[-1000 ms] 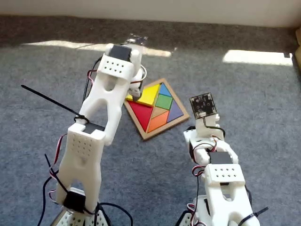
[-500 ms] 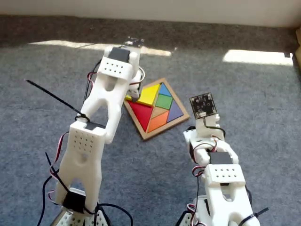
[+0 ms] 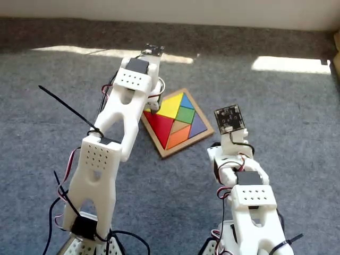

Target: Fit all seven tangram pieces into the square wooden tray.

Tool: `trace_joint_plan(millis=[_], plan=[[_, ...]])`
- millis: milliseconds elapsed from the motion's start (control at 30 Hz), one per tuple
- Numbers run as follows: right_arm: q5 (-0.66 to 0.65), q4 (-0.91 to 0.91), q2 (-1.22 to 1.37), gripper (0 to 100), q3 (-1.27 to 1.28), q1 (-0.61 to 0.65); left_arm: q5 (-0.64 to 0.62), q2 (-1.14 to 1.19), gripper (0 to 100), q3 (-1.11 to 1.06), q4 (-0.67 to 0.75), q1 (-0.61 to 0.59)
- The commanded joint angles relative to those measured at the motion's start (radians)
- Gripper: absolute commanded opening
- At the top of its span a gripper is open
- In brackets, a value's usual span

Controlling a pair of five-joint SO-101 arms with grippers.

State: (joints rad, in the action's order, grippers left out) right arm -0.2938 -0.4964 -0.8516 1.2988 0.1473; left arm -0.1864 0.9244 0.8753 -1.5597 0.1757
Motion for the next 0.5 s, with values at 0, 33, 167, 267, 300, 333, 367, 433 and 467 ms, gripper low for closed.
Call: trace_joint_plan(millis=[0,33,167,267,300,333,367,433,467], plan=[[0.005,0.021,-0.028,0.6,-0.013,0.008,-0.008,-0.030,12,0.050,-0.054,-0.013],[0.005,0.021,-0.028,0.6,-0.013,0.008,-0.008,-0.038,12,0.079,-0.087,-0.016],[0.006,0.021,-0.028,0.6,-0.013,0.005,-0.006,-0.096,7,0.193,-0.195,-0.028],[0.009,0.021,-0.028,0.6,-0.015,0.005,-0.006,-0.182,1,0.202,-0.198,-0.053],[0.011,0.021,-0.028,0.6,-0.015,0.005,-0.006,-0.209,1,0.197,-0.199,-0.061],[0.011,0.021,-0.028,0.6,-0.015,0.005,-0.006,-0.242,0,0.176,-0.199,-0.068],[0.011,0.021,-0.028,0.6,-0.015,0.005,-0.006,-0.275,0,0.148,-0.199,-0.073],[0.011,0.021,-0.028,0.6,-0.015,0.005,-0.005,-0.349,0,0.081,-0.198,-0.081],[0.011,0.021,-0.030,0.6,-0.015,0.005,-0.005,-0.387,0,0.038,-0.196,-0.084]])
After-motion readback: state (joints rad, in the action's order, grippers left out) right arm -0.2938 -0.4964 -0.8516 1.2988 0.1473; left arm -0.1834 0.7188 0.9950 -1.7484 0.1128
